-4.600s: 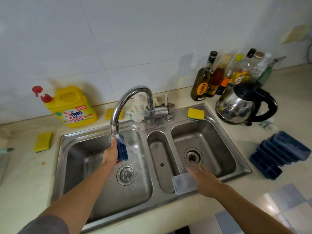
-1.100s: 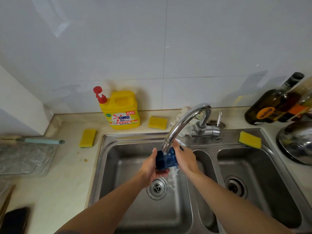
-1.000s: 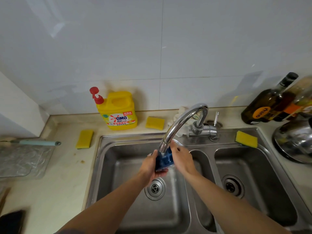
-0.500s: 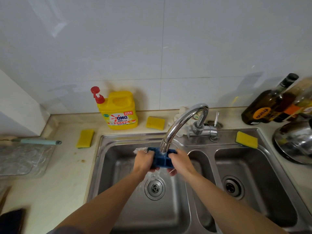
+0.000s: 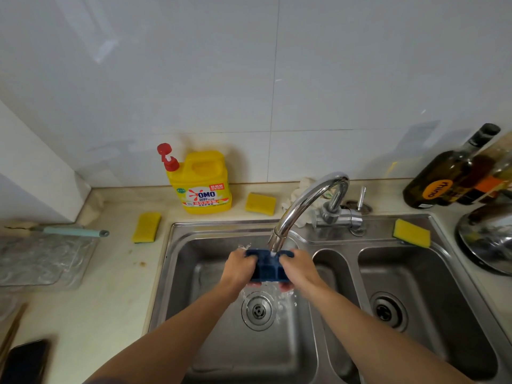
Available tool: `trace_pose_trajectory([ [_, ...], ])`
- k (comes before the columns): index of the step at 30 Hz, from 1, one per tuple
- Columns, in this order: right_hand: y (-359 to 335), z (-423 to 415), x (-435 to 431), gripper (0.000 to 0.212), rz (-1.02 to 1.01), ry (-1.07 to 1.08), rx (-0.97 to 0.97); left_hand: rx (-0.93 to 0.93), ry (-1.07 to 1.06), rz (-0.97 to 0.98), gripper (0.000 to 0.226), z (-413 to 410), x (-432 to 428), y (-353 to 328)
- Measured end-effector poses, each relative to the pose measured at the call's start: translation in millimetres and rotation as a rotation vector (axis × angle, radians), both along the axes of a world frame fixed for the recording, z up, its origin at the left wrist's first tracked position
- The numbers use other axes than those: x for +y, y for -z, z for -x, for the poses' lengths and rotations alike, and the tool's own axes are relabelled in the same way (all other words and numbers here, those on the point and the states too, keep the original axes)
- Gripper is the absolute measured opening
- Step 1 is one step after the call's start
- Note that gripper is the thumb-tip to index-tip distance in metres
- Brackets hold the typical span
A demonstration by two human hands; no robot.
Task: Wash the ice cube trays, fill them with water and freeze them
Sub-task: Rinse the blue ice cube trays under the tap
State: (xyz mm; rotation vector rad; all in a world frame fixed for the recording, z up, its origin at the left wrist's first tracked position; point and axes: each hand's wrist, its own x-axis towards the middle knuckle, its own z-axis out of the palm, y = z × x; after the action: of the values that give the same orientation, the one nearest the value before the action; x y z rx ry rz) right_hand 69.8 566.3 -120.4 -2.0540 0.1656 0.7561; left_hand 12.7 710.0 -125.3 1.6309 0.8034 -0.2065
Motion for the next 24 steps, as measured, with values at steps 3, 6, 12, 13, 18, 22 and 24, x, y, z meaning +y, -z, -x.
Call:
trace_pose_trajectory([
  [3,1.1,-1.4,-2.4,0.008,-0.08,0.107,0.063,0.004,-0.051,0.08,0.018,-3.1,-1.7,1.9],
  [6,-0.2,-0.6,-1.0,0.013,-0.172,0.158,0.104,0.027,-0.116,0.15,0.015,-3.8,-2.1,4.7],
  [12,-2.7,-6.5,-11.0,0.024,-0.086,0.097,0.029,-0.047,0.002,0.355,0.031,-1.2,-11.8,1.2],
  [13,-3.1,-7.3,-12.8,0.026,-0.087,0.08,0.024,-0.061,0.041,0.332,0.035,0.2,-13.2,1.2],
  [18,-3.4,0.9,-7.4,0.059,0.01,-0.154,-0.048,-0.053,0.173,0.102,0.03,4.7,-6.6,7.1],
  [22,0.5,11.6,-1.4,0.063,0.093,-0.154,-0.231,-0.031,0.227,-0.039,0.016,4.2,-6.3,4.2],
  [24,0.5,12.1,-3.4,0.063,0.131,-0.141,-0.264,-0.054,0.218,-0.067,0.015,4.7,-8.7,0.9],
])
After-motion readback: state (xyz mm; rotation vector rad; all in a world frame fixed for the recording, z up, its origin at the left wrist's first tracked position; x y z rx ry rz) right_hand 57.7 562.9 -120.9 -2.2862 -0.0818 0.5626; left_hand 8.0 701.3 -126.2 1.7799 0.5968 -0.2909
